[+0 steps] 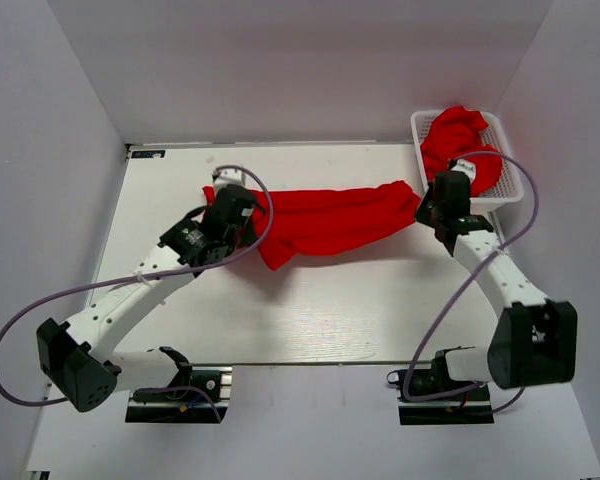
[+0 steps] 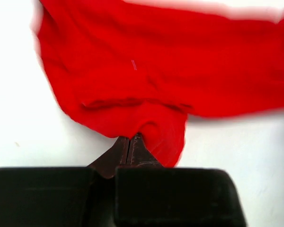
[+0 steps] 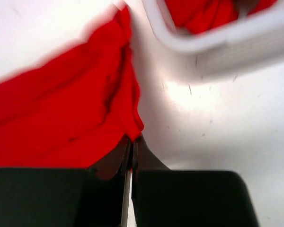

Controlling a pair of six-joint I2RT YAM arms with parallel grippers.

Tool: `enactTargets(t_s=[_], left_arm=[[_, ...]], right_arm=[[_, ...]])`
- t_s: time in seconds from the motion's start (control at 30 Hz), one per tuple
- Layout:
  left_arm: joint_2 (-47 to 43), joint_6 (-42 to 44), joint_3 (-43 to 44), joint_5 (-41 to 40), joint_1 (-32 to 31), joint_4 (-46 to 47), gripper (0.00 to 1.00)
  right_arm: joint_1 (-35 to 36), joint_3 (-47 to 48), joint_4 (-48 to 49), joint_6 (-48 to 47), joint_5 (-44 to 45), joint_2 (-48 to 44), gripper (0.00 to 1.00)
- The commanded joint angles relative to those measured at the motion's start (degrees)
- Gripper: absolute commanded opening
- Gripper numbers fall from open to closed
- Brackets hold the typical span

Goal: Fold and stack the t-shirts
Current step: Flatten out the tshirt

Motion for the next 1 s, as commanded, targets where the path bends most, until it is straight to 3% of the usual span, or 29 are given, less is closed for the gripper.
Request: enactTargets(t_s=[0.0, 0.13, 0.33, 0.43, 0.8, 0.97], left_arm=[[-1.81, 3.16, 7.97, -10.96, 0.60, -2.89, 0.00], [-2.86, 6.33, 17.46, -19.13, 0.60, -3.77, 0.00], [-4.71, 20.54, 29.59, -25.20, 0.60, 5.88, 0.00], [-6.30, 27.49, 33.37, -25.21, 0.60, 11.78, 0.00], [-5.07, 42.19, 48.50, -23.72, -0.02, 18.37, 0.00], [-3.75, 46.41, 55.00, -20.03, -0.02, 18.38, 0.00]], right_arm=[[-0.01, 3.98, 2.24, -2.80, 2.17, -6.52, 0.00], [-0.01, 9.96, 2.24, -5.08, 4.46, -11.46, 0.00], [-0.10, 21.98, 1.01, -9.03, 7.98, -13.23, 0.00], [-0.01, 27.87, 1.01, -10.97, 8.50, -13.23, 0.00], [-0.01, 48.97, -1.28, -15.37, 3.77, -11.99, 0.00], [-0.01, 52.59, -2.42, -16.51, 1.57, -12.78, 0.00]])
